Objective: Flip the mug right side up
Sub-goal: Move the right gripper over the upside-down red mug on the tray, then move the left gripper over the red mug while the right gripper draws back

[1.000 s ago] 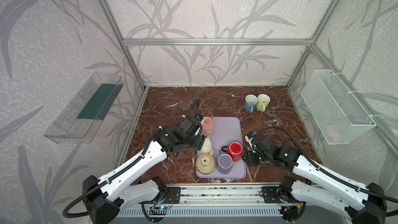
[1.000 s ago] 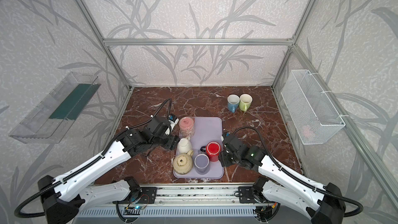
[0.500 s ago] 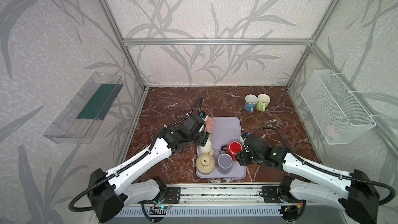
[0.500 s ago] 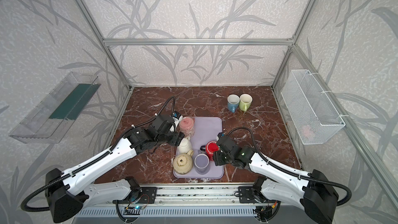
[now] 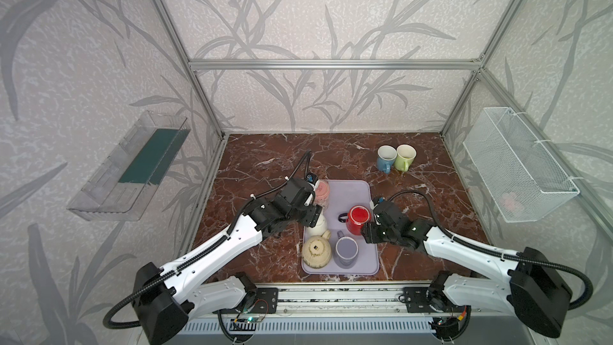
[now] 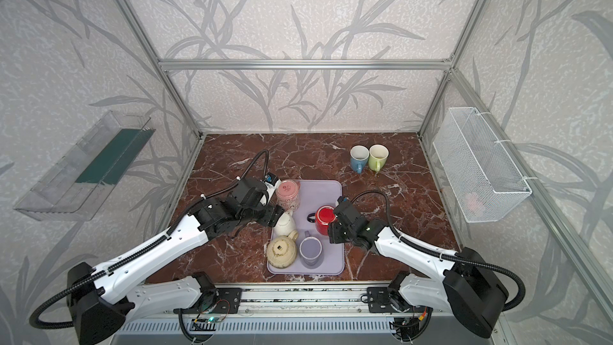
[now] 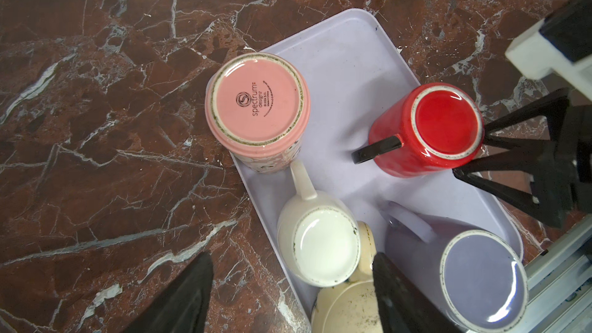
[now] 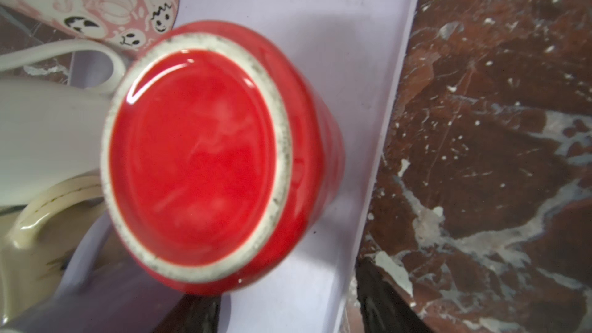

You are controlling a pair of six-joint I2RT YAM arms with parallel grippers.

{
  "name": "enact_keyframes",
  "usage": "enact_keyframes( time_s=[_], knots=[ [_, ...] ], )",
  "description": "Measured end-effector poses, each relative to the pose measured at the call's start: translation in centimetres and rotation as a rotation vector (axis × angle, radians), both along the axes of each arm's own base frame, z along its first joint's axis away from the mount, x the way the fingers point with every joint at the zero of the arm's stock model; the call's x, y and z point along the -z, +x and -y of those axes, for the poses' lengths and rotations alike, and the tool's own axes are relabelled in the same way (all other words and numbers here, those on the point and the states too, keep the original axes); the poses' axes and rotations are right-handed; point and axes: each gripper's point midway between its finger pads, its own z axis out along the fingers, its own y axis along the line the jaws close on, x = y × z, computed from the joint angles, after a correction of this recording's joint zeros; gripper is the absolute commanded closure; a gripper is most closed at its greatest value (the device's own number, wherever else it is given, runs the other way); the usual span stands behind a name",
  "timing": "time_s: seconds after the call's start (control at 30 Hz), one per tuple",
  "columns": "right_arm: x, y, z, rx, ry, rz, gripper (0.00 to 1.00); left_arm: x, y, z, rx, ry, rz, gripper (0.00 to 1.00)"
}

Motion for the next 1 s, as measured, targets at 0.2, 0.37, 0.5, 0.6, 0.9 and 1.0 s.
enact_keyframes(
  time_s=[0.2, 0.37, 0.5, 0.6, 0.9, 1.0],
  knots=[
    [0.3, 2.6, 1.1, 0.047, 0.010, 0.015, 0.35, 0.0, -0.1, 0.1, 0.008, -0.003, -0.004, 0.24],
    [0.9, 4.8, 0.7, 0.066, 0.042, 0.007, 0.35, 1.0, -0.1, 0.4, 0.020, 0.020, -0.031, 0.28],
    [1.0, 6.9, 1.1, 0.104, 0.081, 0.001, 0.35, 2.3, -0.1, 0.9, 0.036, 0.053, -0.073, 0.30],
    [0.7, 8.1, 1.8, 0.128, 0.117, 0.015, 0.35, 2.3, 0.2, 1.5, 0.044, 0.063, -0.085, 0.31],
    [-1.9, 9.6, 2.1, 0.113, 0.249, 0.118, 0.36, 1.0, 1.9, 4.3, 0.094, 0.086, -0.073, 0.47],
    [-2.8, 9.1, 1.9, 0.092, 0.289, 0.157, 0.36, 1.6, 2.3, 5.2, 0.123, 0.100, -0.093, 0.54]
  ],
)
